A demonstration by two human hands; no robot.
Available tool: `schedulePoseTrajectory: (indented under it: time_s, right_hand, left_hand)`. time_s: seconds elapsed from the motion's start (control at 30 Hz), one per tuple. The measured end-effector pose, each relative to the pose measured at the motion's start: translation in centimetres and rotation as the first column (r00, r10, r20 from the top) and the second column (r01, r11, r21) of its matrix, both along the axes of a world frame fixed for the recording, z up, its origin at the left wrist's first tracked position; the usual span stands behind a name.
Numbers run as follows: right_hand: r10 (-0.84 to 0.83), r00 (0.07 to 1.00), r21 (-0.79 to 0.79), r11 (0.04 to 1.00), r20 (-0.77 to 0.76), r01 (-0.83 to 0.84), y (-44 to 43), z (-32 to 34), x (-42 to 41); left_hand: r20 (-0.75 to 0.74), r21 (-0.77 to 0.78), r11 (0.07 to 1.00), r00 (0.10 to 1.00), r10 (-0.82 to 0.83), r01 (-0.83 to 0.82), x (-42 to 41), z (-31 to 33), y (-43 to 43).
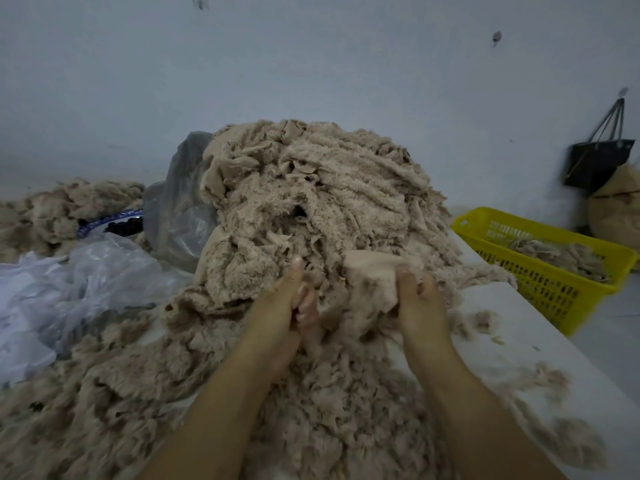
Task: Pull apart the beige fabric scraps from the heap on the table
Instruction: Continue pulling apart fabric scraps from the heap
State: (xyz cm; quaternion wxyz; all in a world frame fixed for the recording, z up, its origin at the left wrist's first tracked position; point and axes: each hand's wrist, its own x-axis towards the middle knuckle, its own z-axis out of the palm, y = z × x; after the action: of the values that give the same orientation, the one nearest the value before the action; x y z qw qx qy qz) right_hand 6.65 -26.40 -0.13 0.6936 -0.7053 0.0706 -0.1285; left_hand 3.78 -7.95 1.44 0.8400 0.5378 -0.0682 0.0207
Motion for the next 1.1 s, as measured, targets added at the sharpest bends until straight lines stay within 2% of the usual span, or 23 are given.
schedulePoseTrajectory:
  time_s: [0.07, 0.1, 0.17, 0.23, 0.3, 0.37, 0.4, 0.43, 0.5, 0.57, 0.63, 0.7, 0.8, 0.83, 0.9, 0.97, 1.0, 1.03, 1.1]
  right_hand:
    - [-0.059, 0.997, 0.135, 0.989, -0.038, 0.064, -1.4, 0.0, 0.7]
    - [-0.052, 0.998, 0.205, 0.977, -0.047, 0.06, -1.7, -0.1, 0.9]
    - [0.018, 1.0, 0.349, 0.937, -0.025, -0.008, -1.6, -0.1, 0.8]
    - [-0.024, 0.997, 0.448, 0.894, 0.075, -0.013, -1.9, 1.0, 0.2]
    - [-0.218, 0.953, 0.645, 0.763, 0.208, 0.034, -3.7, 2.0, 0.1]
    - [-0.349, 0.92, 0.839, 0.543, 0.179, 0.043, -5.4, 2.6, -0.1]
    - [-0.342, 0.931, 0.863, 0.5, 0.126, 0.067, -5.6, 2.4, -0.2]
    - [-0.285, 0.956, 0.847, 0.524, 0.074, 0.091, -5.2, 2.2, -0.3]
    - [-0.145, 0.989, 0.733, 0.672, -0.01, 0.106, -3.6, 1.2, -0.2]
    - [-0.064, 0.998, 0.615, 0.786, -0.029, 0.068, -2.1, 1.1, -0.1]
    - [-0.026, 0.999, 0.51, 0.859, -0.02, 0.032, -1.4, 1.0, -0.1]
    - [0.01, 1.0, 0.425, 0.905, -0.023, 0.001, -1.2, 0.6, -0.2]
    - [0.097, 0.995, 0.344, 0.935, -0.02, -0.084, -0.8, 0.2, -0.5]
    - [0.144, 0.989, 0.33, 0.935, -0.018, -0.13, -0.4, 0.3, -0.6]
    - [0.288, 0.957, 0.298, 0.917, -0.03, -0.266, 0.5, 0.5, -1.2]
    - [0.462, 0.882, 0.298, 0.858, -0.094, -0.417, 1.1, 0.6, -1.9]
    - [0.534, 0.834, 0.345, 0.815, -0.136, -0.466, 1.1, 0.7, -2.0]
    - [0.58, 0.797, 0.411, 0.775, -0.165, -0.479, 1.0, 0.9, -2.2]
    - [0.583, 0.794, 0.463, 0.758, -0.169, -0.459, 0.5, 0.9, -2.0]
  left_hand:
    - [-0.037, -0.037, 0.997, 0.997, 0.07, -0.071, 0.1, 0.3, 0.8]
    - [-0.048, 0.036, 0.992, 0.992, 0.119, -0.117, 0.2, 0.2, 0.9]
    - [-0.052, 0.332, 0.922, 0.972, 0.227, -0.198, -0.1, -0.2, 0.8]
    - [0.02, 0.57, 0.769, 0.941, 0.339, -0.29, -0.1, -0.6, 0.5]
    - [0.148, 0.611, 0.66, 0.882, 0.447, -0.437, 0.1, -0.9, 0.7]
    - [0.27, 0.593, 0.532, 0.772, 0.576, -0.604, 0.3, -0.9, 1.5]
    - [0.319, 0.602, 0.457, 0.722, 0.614, -0.655, 0.5, -1.0, 1.9]
    - [0.358, 0.638, 0.368, 0.684, 0.636, -0.676, 0.6, -1.1, 2.2]
    - [0.374, 0.765, 0.2, 0.675, 0.636, -0.612, 0.7, -1.5, 2.7]
    - [0.326, 0.85, 0.122, 0.695, 0.641, -0.512, 0.9, -2.1, 3.1]
    - [0.257, 0.849, 0.174, 0.678, 0.689, -0.499, 1.4, -2.7, 4.0]
    - [0.252, 0.763, 0.266, 0.65, 0.717, -0.589, 1.6, -2.9, 4.6]
    - [0.416, 0.633, 0.293, 0.634, 0.652, -0.717, 1.2, -2.0, 3.9]
    - [0.5, 0.61, 0.313, 0.661, 0.56, -0.728, 0.7, -1.4, 3.1]
    - [0.601, 0.652, 0.404, 0.762, 0.239, -0.641, -0.6, -0.4, 0.8]
    - [0.576, 0.746, 0.477, 0.81, -0.112, -0.465, -1.8, -0.5, -1.8]
    - [0.537, 0.776, 0.509, 0.813, -0.225, -0.371, -2.2, -0.8, -2.9]
    - [0.495, 0.786, 0.547, 0.824, -0.278, -0.287, -2.5, -0.9, -3.8]
    - [0.433, 0.773, 0.606, 0.854, -0.289, -0.187, -2.5, -1.1, -4.3]
